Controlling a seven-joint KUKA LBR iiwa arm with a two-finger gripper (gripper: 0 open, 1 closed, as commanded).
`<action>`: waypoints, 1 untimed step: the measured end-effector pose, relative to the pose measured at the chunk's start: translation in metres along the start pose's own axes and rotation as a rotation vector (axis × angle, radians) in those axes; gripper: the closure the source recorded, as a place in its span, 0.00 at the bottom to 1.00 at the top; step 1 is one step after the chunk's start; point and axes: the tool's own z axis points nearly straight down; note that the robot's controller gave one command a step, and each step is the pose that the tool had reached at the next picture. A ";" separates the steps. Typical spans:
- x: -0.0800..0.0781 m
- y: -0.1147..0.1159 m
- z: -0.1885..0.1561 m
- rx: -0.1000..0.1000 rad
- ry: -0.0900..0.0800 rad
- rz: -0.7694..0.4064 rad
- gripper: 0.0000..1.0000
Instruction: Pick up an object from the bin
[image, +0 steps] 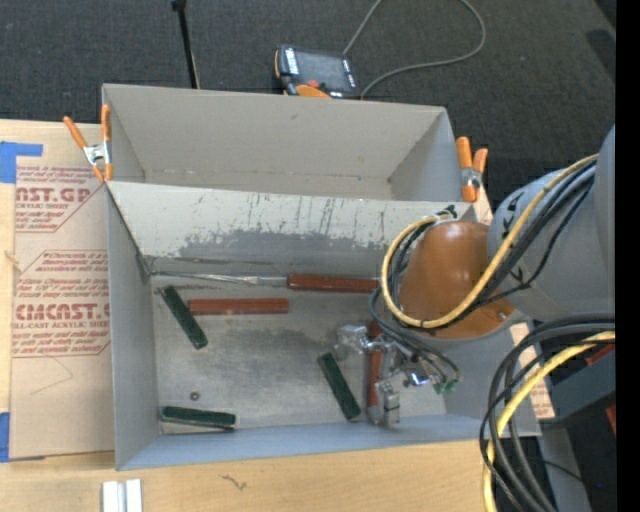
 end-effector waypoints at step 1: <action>0.019 -0.065 0.002 0.004 -0.005 0.094 0.00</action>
Offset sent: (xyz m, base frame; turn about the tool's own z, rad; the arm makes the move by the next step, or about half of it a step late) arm -0.0002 -0.0653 -0.0022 0.0872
